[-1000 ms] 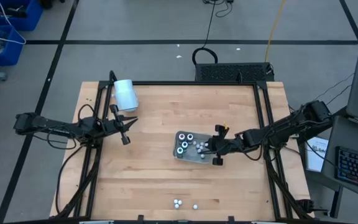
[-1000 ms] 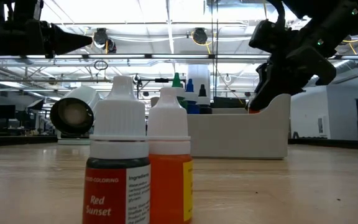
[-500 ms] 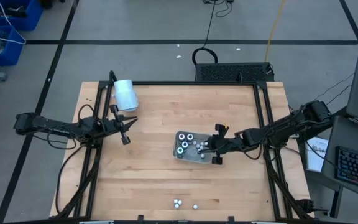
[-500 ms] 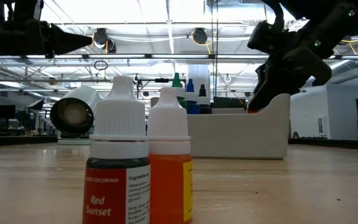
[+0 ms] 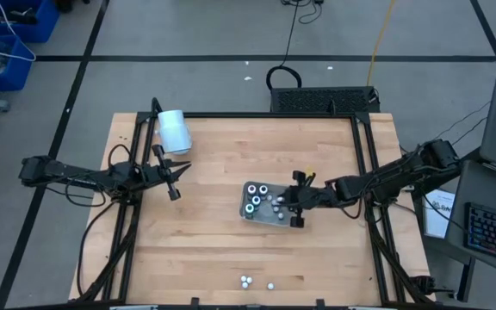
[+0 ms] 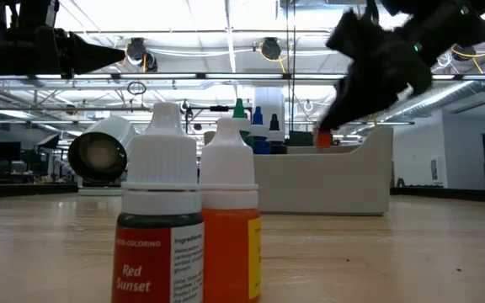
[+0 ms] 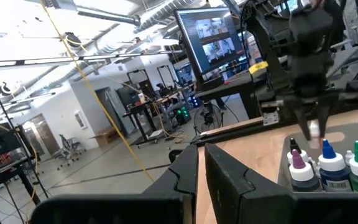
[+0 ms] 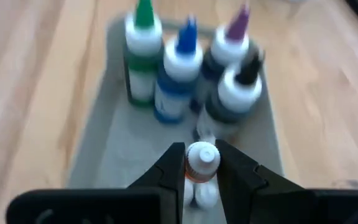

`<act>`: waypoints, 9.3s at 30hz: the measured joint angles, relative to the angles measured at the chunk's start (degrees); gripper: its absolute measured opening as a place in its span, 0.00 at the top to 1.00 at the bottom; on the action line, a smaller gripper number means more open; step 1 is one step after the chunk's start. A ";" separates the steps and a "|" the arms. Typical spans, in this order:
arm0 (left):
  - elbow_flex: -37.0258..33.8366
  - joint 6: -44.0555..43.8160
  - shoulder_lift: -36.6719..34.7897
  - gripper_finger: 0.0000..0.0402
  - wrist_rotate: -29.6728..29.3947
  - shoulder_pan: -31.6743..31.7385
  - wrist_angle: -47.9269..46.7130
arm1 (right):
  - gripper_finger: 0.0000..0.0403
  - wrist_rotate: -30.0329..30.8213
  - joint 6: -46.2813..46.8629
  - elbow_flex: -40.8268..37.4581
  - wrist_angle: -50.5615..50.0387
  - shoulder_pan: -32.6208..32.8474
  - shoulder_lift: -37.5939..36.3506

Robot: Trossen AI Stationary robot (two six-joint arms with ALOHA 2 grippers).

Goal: Pick & Place food coloring
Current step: Put the small orange food coloring bottle into the bin, then put the small purple food coloring bottle into the bin

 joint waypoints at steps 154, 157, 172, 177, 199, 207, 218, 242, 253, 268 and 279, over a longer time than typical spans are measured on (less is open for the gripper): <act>33.18 -19.21 24.16 0.99 2.64 -14.73 -29.28 | 1.00 -22.32 -7.59 -40.27 19.70 -14.12 -61.44; 39.74 -19.86 32.33 0.99 0.17 -18.42 -34.33 | 1.00 -22.24 -7.48 -40.28 19.68 -14.12 -61.44; 75.97 -29.88 70.81 0.95 1.07 -26.31 -59.10 | 1.00 -22.20 -6.19 -40.28 16.84 -14.12 -61.40; 86.96 -29.59 82.24 0.95 2.73 -26.90 -56.66 | 1.00 -22.20 -7.77 -40.28 15.07 -14.12 -61.33; 103.23 -45.83 103.45 0.47 14.93 -25.56 -57.36 | 1.00 -22.22 -8.53 -40.28 14.30 -14.12 -61.24; 103.19 -49.43 104.78 0.47 16.43 -25.69 -59.60 | 1.00 -22.33 -8.51 -40.28 14.30 -14.12 -61.24; 100.40 -52.48 104.83 0.47 16.37 -26.48 -58.13 | 1.00 -22.36 -8.34 -40.28 14.22 -14.12 -61.24; 100.32 -51.30 108.02 0.47 19.15 -26.34 -52.37 | 1.00 -22.22 -8.53 -40.28 14.07 -14.12 -61.25; 100.32 -51.18 108.00 0.47 18.93 -26.34 -52.44 | 1.00 -22.22 -8.53 -40.28 14.06 -14.12 -61.24; 100.32 -48.30 107.95 0.81 19.26 -26.34 -52.16 | 1.00 -22.22 -8.53 -40.28 14.06 -14.12 -61.24; 100.35 -38.62 97.50 0.82 12.58 -25.81 -60.93 | 1.00 -22.22 -8.53 -40.28 13.60 -14.12 -61.27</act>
